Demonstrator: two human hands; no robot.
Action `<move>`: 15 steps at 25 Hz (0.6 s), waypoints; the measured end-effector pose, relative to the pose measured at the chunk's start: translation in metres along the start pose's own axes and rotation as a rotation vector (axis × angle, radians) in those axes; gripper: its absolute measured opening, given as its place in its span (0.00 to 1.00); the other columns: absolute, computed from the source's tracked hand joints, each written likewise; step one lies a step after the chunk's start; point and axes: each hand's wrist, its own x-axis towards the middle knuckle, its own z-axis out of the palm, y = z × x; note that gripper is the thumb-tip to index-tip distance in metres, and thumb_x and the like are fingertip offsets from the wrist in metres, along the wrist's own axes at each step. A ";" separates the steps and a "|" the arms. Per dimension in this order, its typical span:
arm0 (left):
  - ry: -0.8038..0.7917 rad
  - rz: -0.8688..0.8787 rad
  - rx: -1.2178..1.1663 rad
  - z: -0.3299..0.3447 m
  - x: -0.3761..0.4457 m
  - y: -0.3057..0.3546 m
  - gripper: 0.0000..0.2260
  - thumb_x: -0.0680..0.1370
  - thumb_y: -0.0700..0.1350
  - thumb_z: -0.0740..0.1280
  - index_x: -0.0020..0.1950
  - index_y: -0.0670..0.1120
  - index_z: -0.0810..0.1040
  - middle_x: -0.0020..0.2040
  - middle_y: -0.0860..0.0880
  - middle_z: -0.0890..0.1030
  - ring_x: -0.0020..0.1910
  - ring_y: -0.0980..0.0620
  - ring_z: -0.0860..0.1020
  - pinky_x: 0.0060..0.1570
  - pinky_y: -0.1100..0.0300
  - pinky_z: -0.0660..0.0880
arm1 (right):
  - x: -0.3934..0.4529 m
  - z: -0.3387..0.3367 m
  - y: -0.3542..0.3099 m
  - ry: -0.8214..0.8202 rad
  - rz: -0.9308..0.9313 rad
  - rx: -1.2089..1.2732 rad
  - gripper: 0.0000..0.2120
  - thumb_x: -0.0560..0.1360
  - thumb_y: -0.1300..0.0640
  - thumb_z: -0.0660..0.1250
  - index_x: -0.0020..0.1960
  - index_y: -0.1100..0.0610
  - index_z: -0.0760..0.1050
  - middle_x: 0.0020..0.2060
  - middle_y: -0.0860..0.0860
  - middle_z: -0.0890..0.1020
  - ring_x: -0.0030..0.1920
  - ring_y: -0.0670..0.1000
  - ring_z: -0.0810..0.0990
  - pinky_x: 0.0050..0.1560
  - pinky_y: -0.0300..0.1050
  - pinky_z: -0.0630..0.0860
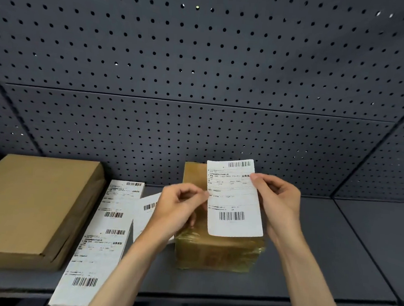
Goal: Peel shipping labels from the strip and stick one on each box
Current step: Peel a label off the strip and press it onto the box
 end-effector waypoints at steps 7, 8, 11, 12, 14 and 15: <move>0.133 -0.010 0.119 -0.008 0.015 -0.009 0.06 0.73 0.39 0.73 0.36 0.43 0.84 0.29 0.54 0.81 0.29 0.61 0.74 0.33 0.67 0.71 | 0.013 0.008 0.015 0.006 -0.115 -0.243 0.02 0.74 0.61 0.76 0.44 0.56 0.86 0.38 0.47 0.88 0.38 0.44 0.86 0.35 0.33 0.76; 0.138 -0.026 0.142 -0.009 0.018 -0.011 0.06 0.73 0.39 0.73 0.35 0.43 0.85 0.31 0.51 0.83 0.32 0.59 0.76 0.36 0.62 0.74 | 0.015 0.010 0.016 0.006 -0.134 -0.306 0.02 0.74 0.61 0.77 0.44 0.56 0.87 0.38 0.46 0.88 0.41 0.44 0.86 0.37 0.32 0.77; 0.149 -0.055 0.267 -0.008 0.028 -0.011 0.05 0.69 0.46 0.72 0.34 0.47 0.85 0.35 0.50 0.86 0.38 0.52 0.82 0.45 0.49 0.81 | 0.023 0.015 0.021 0.001 -0.189 -0.500 0.03 0.75 0.59 0.76 0.47 0.58 0.87 0.40 0.47 0.88 0.42 0.43 0.84 0.36 0.28 0.75; 0.159 -0.052 0.309 -0.007 0.030 -0.010 0.05 0.67 0.49 0.71 0.34 0.50 0.84 0.35 0.52 0.85 0.39 0.51 0.83 0.46 0.48 0.81 | 0.026 0.015 0.022 0.001 -0.203 -0.547 0.04 0.75 0.59 0.76 0.48 0.59 0.87 0.40 0.47 0.87 0.42 0.41 0.83 0.36 0.26 0.74; 0.182 -0.044 0.393 -0.003 0.033 -0.007 0.04 0.65 0.52 0.70 0.32 0.55 0.83 0.32 0.57 0.84 0.37 0.54 0.82 0.42 0.52 0.80 | 0.031 0.014 0.023 0.000 -0.218 -0.606 0.04 0.75 0.59 0.76 0.48 0.60 0.87 0.38 0.43 0.84 0.41 0.39 0.81 0.36 0.23 0.73; 0.200 -0.045 0.445 -0.001 0.034 -0.007 0.04 0.66 0.51 0.71 0.32 0.54 0.82 0.30 0.58 0.83 0.36 0.56 0.81 0.39 0.55 0.78 | 0.033 0.014 0.024 -0.002 -0.219 -0.623 0.05 0.75 0.59 0.76 0.48 0.60 0.87 0.36 0.42 0.83 0.40 0.38 0.81 0.36 0.23 0.73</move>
